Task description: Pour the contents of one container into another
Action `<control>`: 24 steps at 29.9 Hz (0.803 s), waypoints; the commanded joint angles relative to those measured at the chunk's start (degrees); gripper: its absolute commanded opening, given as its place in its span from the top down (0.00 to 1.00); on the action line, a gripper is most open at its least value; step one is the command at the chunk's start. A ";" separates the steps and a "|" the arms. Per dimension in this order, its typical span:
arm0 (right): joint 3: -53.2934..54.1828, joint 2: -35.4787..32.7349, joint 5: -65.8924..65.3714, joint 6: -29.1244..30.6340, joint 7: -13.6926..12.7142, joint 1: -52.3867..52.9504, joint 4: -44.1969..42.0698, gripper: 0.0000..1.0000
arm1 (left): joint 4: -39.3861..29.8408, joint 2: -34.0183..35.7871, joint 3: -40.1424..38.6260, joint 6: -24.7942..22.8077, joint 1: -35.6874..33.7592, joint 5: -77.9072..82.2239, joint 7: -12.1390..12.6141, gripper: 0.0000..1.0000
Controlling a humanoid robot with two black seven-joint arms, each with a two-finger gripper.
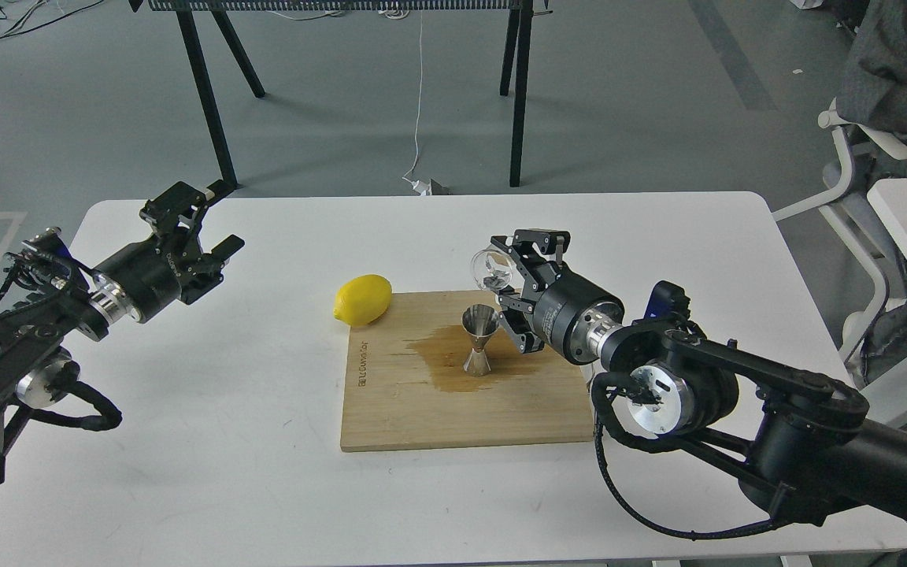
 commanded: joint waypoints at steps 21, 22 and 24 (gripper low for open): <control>-11.01 -2.13 -4.06 0.01 -0.01 8.36 -0.53 0.55 | 0.02 -0.01 0.00 0.00 0.09 -0.09 0.00 0.03; -11.45 -2.21 -4.15 -0.08 0.08 8.62 -0.62 0.55 | 0.02 -0.01 0.00 0.00 0.09 -0.09 0.00 0.03; -12.15 -2.21 -4.15 -0.16 0.08 9.24 -0.62 0.55 | 0.02 -0.01 0.00 0.00 0.09 -0.09 0.00 0.03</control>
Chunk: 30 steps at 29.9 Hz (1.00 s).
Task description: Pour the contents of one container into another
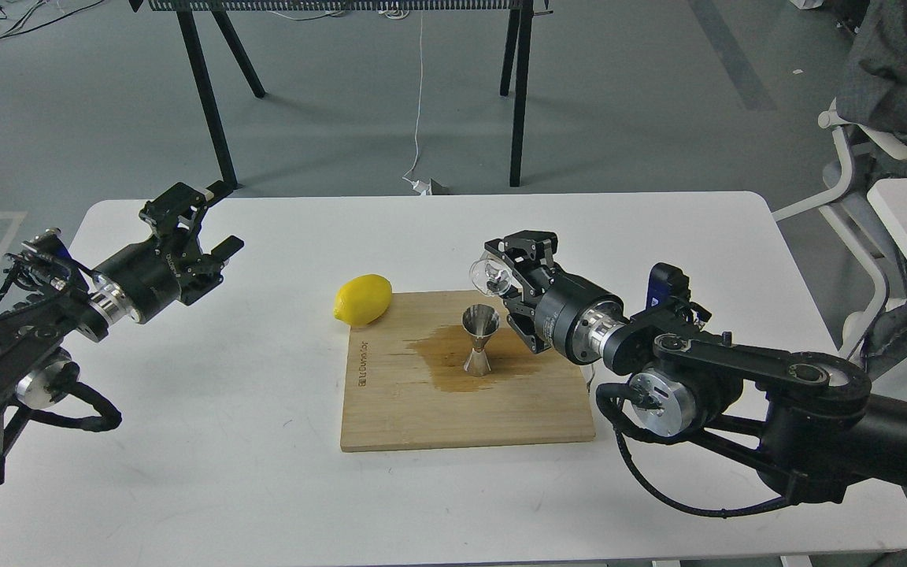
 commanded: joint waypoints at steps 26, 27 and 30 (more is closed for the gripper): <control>-14.80 0.98 -5.11 -1.43 0.14 10.35 -2.77 0.55 | 0.00 -0.09 0.09 0.00 0.35 -0.01 0.00 0.03; -14.89 0.98 -5.11 -1.43 0.14 10.62 -2.77 0.55 | 0.00 -0.01 0.09 0.00 0.35 -0.01 0.00 0.03; -16.12 1.07 -5.28 -1.43 0.14 11.49 -2.86 0.55 | 0.00 -0.09 0.09 0.00 0.35 -0.19 0.00 0.03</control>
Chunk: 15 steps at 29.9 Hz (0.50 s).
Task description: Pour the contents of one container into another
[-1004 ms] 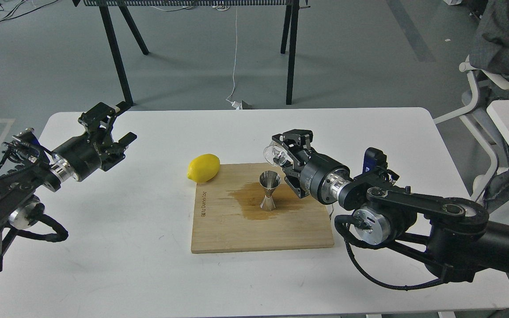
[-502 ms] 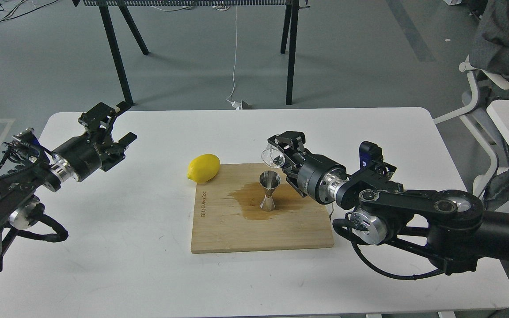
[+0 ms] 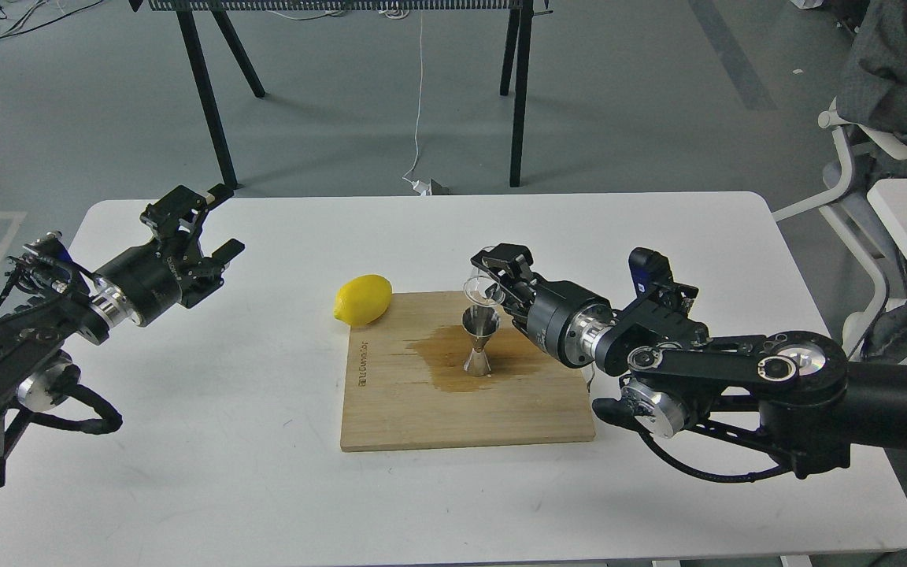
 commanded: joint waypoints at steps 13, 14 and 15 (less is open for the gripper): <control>-6.45 0.92 -0.79 0.00 -0.06 4.81 -0.71 0.55 | 0.09 0.09 0.01 0.00 0.10 -0.96 0.00 0.02; -6.80 0.92 -1.14 0.00 -0.06 5.07 -0.71 0.55 | 0.35 0.09 0.01 0.00 0.10 -0.96 0.00 0.02; -7.15 0.92 -1.24 0.00 -0.06 5.16 -0.71 0.55 | 0.52 0.09 0.01 0.00 0.19 -0.96 0.00 0.02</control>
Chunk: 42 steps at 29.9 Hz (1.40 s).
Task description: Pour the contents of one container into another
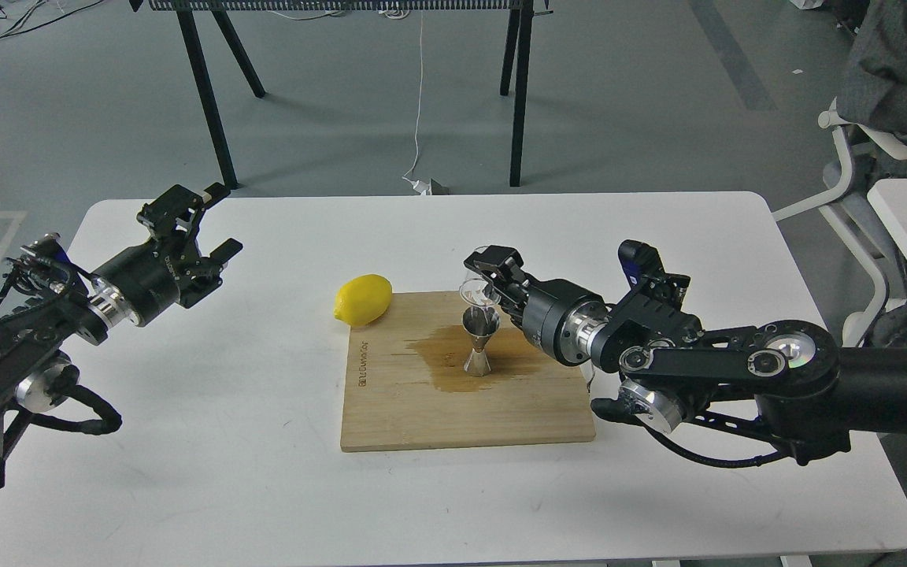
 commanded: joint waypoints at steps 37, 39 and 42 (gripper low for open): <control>-11.29 2.99 -0.87 0.00 0.00 8.66 -0.79 0.54 | 0.66 -0.09 -0.08 0.00 0.00 -0.09 0.00 0.02; -12.00 2.99 -0.87 0.00 0.00 9.19 -0.79 0.54 | 0.66 0.00 -0.08 0.00 0.00 -0.09 0.00 0.02; -12.35 2.99 -0.95 0.00 0.00 9.63 -0.79 0.54 | 0.66 0.00 -0.08 0.00 0.00 -0.09 0.00 0.02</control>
